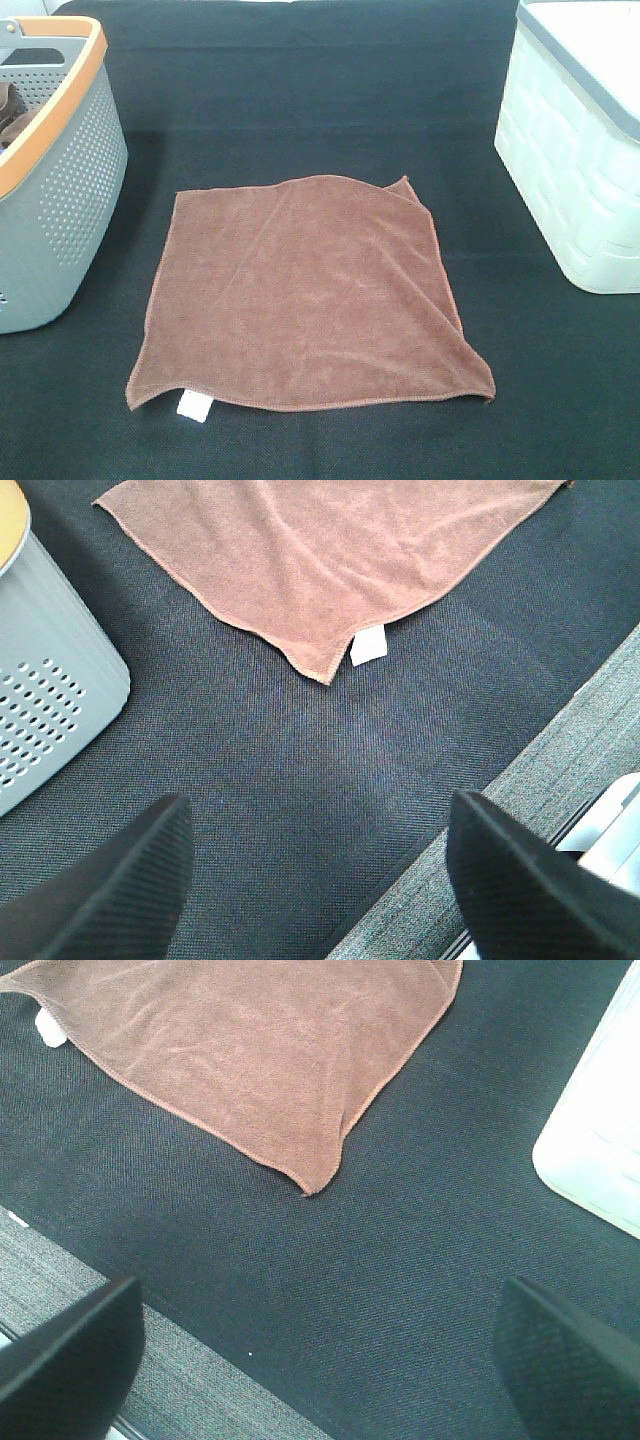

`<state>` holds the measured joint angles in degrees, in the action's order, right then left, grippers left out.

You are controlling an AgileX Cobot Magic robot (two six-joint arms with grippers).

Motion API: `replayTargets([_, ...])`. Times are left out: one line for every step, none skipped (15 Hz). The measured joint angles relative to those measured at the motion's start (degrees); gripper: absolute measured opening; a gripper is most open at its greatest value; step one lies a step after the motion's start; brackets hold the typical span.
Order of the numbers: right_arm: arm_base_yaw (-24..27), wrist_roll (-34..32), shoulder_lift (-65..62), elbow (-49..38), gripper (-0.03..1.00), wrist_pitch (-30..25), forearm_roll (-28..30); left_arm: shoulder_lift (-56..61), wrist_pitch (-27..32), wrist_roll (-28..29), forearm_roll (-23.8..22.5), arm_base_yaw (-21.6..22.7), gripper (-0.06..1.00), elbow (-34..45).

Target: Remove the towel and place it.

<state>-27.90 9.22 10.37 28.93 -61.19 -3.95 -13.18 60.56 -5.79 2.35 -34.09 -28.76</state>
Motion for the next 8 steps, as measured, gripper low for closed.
replayTargets([0.0,0.0,0.0,0.0,0.89,0.0,0.0,0.0,0.0,0.0,0.0,0.0,0.68,0.0])
replayTargets([0.0,0.0,0.0,0.0,0.89,0.0,0.0,0.0,0.0,0.0,0.0,0.0,0.68,0.0])
replayTargets([0.0,0.0,0.0,0.0,0.89,0.0,0.0,0.0,0.0,0.1,0.0,0.0,0.68,0.0])
replayTargets([0.0,0.0,0.0,0.0,0.89,0.0,0.0,0.0,0.0,0.2,0.0,0.0,0.68,0.0])
replayTargets([0.0,0.0,0.0,0.0,0.89,0.0,0.0,0.0,0.0,0.2,0.0,0.0,0.68,0.0])
replayTargets([0.0,0.0,0.0,0.0,0.89,0.1,0.0,0.0,0.0,0.2,0.0,0.0,0.68,0.0])
replayTargets([0.0,0.0,0.0,0.0,0.89,0.1,0.1,0.0,0.0,0.2,0.0,0.0,0.68,0.0])
replayTargets([0.0,0.0,0.0,0.0,0.89,0.1,0.1,0.0,0.0,0.2,0.0,0.0,0.68,0.0])
